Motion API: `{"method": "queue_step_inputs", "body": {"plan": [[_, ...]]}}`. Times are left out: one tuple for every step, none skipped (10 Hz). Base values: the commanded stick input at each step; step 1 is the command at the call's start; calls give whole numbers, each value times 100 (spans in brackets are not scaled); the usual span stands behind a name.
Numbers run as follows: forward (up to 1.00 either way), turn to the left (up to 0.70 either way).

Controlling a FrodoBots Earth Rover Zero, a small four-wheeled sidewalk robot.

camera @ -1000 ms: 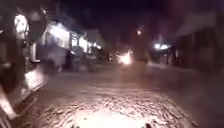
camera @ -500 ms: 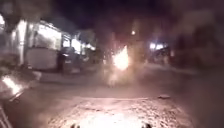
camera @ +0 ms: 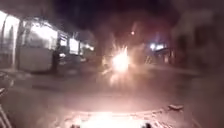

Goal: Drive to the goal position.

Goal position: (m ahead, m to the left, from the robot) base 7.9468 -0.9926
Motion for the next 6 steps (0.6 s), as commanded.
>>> {"method": "queue_step_inputs", "body": {"plan": [[85,0],[85,0],[85,0],[85,0],[85,0],[85,0]]}}
